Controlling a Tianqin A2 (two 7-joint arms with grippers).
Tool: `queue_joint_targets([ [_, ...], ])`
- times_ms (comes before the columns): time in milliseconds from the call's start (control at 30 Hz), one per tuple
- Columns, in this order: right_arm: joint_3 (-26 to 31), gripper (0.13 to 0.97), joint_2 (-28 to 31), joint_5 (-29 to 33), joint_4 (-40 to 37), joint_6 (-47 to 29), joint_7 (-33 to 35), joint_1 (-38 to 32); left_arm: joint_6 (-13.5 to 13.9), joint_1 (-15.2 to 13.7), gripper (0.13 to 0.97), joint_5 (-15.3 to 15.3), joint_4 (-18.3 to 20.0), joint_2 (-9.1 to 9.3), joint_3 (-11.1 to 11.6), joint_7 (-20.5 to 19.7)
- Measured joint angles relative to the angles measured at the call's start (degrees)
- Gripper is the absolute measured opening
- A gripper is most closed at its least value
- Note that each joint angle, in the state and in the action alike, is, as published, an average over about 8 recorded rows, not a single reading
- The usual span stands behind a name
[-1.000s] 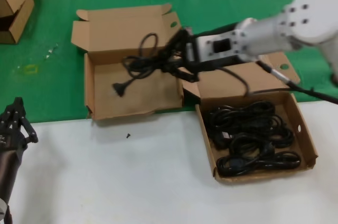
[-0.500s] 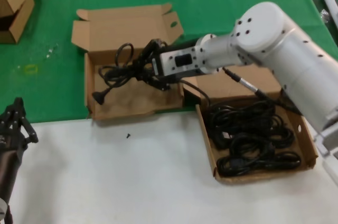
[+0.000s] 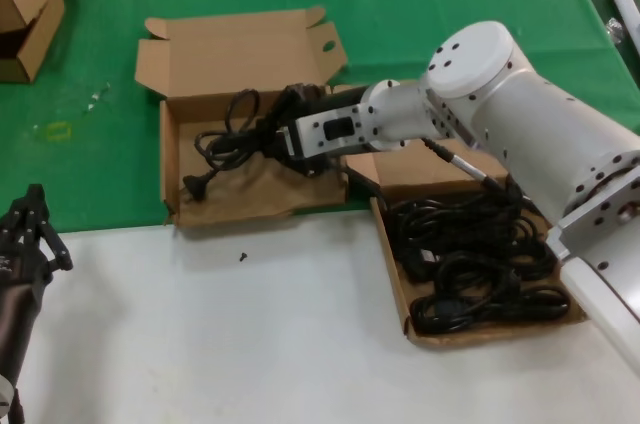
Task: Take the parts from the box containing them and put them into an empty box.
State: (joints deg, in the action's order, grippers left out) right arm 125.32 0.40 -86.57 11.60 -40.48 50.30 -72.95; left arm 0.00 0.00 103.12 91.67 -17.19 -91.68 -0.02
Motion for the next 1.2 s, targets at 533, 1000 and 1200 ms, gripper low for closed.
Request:
queue_joint_targets([
  [533, 8.35, 0.277, -0.39, -12.22, -3.42, 3.45, 2.93, -0.60, 0.00, 0.00, 0.142, 0.00, 0.00, 0.00, 0.00, 0.00],
  [1000, 5.01, 0.506, 8.33, -7.36, 13.86, -1.95, -13.13, 5.41, 0.00, 0.00, 0.142, 0.00, 0.00, 0.00, 0.00, 0.00],
  [1200, 2.82, 0.629, 14.48, -4.72, 25.02, -2.71, -21.14, 10.42, 0.00, 0.00, 0.142, 0.00, 0.00, 0.00, 0.00, 0.00],
])
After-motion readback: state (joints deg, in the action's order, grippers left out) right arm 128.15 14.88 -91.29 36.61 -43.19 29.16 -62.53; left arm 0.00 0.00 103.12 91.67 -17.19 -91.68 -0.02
